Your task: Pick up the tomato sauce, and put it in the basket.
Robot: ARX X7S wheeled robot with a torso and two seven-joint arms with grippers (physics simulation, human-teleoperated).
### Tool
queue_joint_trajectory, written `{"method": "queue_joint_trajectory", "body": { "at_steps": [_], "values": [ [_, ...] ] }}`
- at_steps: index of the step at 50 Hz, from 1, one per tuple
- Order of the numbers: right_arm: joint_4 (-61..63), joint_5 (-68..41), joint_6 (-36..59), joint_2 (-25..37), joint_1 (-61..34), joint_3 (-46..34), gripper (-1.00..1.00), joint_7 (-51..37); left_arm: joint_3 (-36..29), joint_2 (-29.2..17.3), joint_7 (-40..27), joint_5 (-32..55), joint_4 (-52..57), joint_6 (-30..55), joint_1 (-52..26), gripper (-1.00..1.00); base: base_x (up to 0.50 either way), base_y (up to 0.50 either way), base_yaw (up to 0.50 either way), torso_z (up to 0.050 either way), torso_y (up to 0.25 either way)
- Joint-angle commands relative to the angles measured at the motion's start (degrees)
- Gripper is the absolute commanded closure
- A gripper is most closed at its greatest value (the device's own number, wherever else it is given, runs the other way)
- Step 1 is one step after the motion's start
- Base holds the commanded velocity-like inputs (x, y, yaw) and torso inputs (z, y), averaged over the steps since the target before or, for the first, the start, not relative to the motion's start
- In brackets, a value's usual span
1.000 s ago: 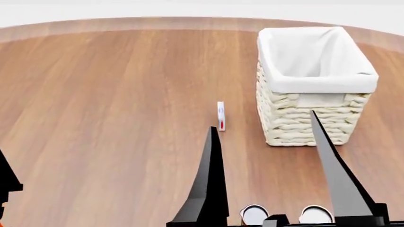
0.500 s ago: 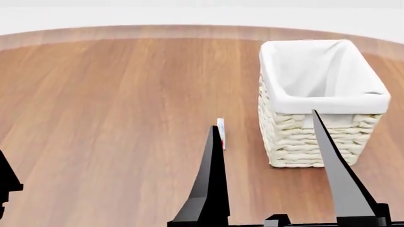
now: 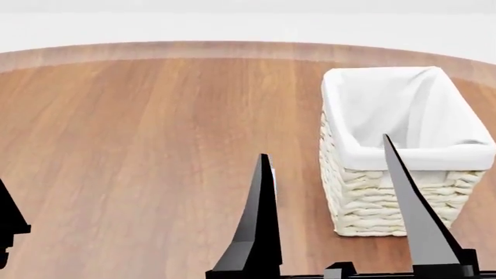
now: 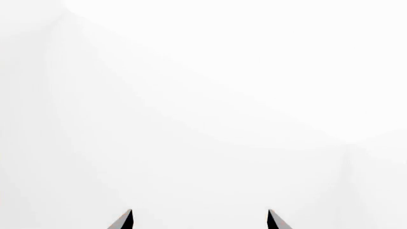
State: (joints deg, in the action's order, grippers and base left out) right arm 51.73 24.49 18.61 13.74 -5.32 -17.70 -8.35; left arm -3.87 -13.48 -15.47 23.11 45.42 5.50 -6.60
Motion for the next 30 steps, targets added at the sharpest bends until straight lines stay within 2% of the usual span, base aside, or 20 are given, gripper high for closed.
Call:
{"method": "queue_joint_trajectory", "body": {
  "at_steps": [1, 22, 30],
  "values": [
    [-0.11, -0.18, 0.21, 0.02, -0.24, -0.2, -1.0, -0.17, -0.18, -0.4, -0.41, 0.07, -0.17, -0.25, -0.03, -1.0, 0.22, 0.0, 0.0, 0.0, 0.0],
    [-0.26, -0.76, -0.32, 0.45, -0.4, -0.37, -1.0, -0.74, -0.43, -0.97, -1.21, 0.35, -0.56, -0.62, -0.24, -1.0, 0.22, 0.0, 0.0, 0.0, 0.0],
    [-0.56, -1.04, -1.43, 0.78, -0.21, -0.39, -1.0, -1.42, -0.6, -1.24, -1.47, 0.5, -0.53, -0.63, -0.35, -1.0, 0.03, 0.0, 0.0, 0.0, 0.0]
  ]
}}
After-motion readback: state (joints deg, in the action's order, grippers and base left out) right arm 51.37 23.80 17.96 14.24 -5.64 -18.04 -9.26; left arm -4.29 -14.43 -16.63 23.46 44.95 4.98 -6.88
